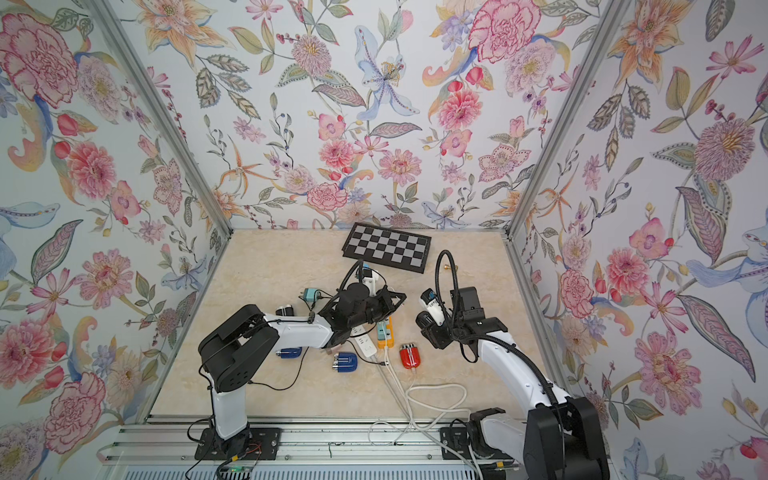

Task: Unplug the electric shaver
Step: Remove the charging cable from the electric shaver, then place the electric shaver at the center of the board.

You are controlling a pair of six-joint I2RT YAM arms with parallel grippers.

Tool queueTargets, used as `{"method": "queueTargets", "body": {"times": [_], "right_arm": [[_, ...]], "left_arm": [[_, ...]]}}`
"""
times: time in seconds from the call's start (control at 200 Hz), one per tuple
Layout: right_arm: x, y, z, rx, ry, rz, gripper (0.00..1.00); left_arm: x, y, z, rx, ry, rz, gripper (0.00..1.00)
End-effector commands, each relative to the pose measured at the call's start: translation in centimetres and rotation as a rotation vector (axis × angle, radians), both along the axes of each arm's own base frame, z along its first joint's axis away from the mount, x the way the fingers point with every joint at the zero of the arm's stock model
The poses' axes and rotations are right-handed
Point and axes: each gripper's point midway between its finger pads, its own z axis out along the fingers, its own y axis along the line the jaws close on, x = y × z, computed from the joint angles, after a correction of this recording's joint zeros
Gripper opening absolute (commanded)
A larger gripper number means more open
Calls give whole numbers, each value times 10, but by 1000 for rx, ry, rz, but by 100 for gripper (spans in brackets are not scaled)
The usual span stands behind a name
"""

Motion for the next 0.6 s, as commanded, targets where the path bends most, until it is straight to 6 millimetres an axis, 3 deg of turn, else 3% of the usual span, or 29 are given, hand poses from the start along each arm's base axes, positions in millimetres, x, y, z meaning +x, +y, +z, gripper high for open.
{"method": "queueTargets", "body": {"times": [0.0, 0.33, 0.59], "right_arm": [[32, 1, 12, -14, -86, 2, 25], [65, -2, -26, -87, 4, -21, 31], [62, 0, -46, -87, 54, -16, 42]], "left_arm": [[-2, -14, 16, -17, -39, -50, 0], [0, -25, 11, -32, -22, -101, 0], [4, -22, 4, -23, -4, -108, 0]]}}
